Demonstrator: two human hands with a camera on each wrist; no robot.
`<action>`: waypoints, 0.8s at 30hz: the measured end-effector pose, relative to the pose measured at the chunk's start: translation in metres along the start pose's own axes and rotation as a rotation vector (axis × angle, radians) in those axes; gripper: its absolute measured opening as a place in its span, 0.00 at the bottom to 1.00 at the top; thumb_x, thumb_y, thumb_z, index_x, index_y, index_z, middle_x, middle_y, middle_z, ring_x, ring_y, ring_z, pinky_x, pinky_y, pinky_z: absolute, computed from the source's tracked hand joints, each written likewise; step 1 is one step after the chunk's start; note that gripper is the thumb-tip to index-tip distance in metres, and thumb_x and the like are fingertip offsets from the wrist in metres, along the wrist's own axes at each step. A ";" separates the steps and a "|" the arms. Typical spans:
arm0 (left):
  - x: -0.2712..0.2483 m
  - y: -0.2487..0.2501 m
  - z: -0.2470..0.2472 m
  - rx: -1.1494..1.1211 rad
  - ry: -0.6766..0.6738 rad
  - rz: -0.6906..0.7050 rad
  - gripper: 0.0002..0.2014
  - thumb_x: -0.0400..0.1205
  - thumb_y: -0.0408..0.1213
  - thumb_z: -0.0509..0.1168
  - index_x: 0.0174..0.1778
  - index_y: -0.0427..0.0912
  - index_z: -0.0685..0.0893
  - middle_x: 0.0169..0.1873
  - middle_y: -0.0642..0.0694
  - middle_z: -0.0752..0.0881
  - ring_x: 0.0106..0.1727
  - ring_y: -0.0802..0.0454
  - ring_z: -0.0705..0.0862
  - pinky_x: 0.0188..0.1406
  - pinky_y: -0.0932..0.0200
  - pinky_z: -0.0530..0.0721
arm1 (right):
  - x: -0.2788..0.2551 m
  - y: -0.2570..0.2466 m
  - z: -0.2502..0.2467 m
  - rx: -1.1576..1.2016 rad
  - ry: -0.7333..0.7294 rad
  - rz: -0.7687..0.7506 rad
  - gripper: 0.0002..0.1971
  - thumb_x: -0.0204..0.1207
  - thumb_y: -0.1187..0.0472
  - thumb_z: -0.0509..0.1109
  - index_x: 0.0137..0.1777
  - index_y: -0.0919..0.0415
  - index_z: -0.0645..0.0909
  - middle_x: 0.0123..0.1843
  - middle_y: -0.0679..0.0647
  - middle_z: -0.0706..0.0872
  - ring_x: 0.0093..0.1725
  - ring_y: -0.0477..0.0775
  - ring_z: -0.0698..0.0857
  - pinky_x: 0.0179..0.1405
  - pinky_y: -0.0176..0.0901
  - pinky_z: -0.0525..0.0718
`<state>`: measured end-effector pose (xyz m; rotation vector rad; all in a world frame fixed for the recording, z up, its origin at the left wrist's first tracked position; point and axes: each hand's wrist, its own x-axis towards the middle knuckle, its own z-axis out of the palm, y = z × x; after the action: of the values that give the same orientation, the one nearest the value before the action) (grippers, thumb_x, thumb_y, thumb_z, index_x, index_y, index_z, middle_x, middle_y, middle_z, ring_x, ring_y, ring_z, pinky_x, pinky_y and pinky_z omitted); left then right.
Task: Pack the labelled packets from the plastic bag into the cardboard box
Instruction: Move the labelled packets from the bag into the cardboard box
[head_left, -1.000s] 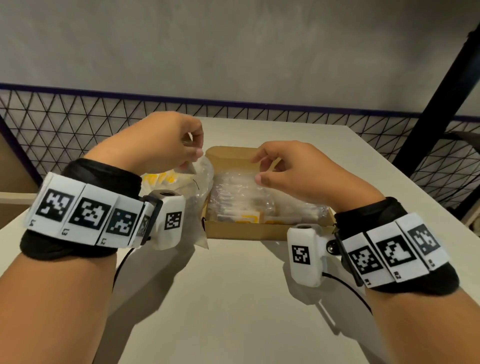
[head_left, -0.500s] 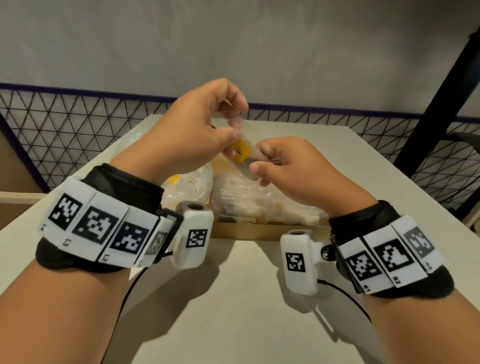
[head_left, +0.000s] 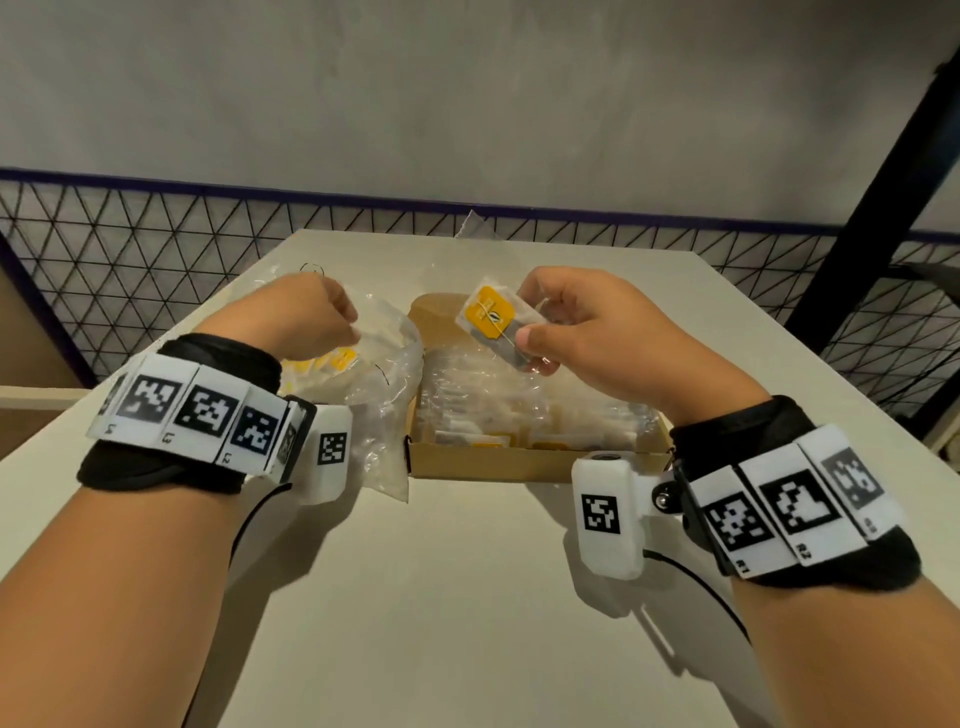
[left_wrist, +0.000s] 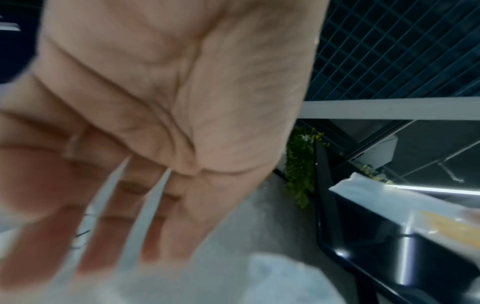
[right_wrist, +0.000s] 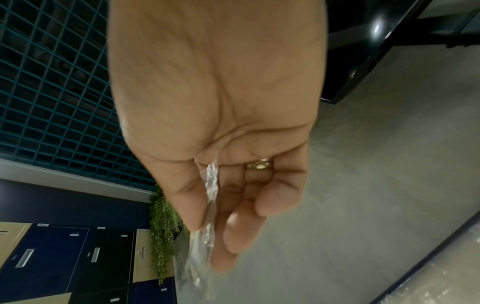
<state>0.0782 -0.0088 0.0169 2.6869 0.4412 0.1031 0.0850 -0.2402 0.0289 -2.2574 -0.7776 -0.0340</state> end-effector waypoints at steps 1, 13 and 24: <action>0.001 -0.003 0.003 0.066 -0.058 -0.038 0.16 0.81 0.38 0.65 0.65 0.42 0.80 0.51 0.45 0.83 0.56 0.46 0.80 0.55 0.54 0.77 | 0.000 0.000 0.000 -0.003 0.002 0.000 0.03 0.77 0.62 0.68 0.49 0.54 0.79 0.41 0.52 0.87 0.38 0.49 0.87 0.47 0.54 0.87; 0.017 -0.032 0.011 0.260 -0.348 -0.250 0.17 0.86 0.39 0.54 0.64 0.32 0.78 0.62 0.36 0.81 0.64 0.39 0.79 0.67 0.49 0.75 | -0.001 -0.001 0.002 -0.024 -0.004 0.014 0.04 0.77 0.62 0.68 0.48 0.53 0.78 0.41 0.50 0.87 0.38 0.48 0.86 0.46 0.52 0.87; 0.014 -0.025 0.009 0.377 -0.267 -0.243 0.12 0.84 0.41 0.58 0.53 0.34 0.80 0.46 0.40 0.83 0.48 0.44 0.78 0.60 0.51 0.76 | -0.001 -0.002 0.006 -0.040 -0.017 0.020 0.03 0.77 0.62 0.67 0.49 0.56 0.78 0.40 0.49 0.84 0.37 0.47 0.84 0.39 0.42 0.83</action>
<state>0.0857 0.0136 -0.0015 2.9214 0.7591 -0.4454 0.0816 -0.2355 0.0255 -2.3057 -0.7696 -0.0218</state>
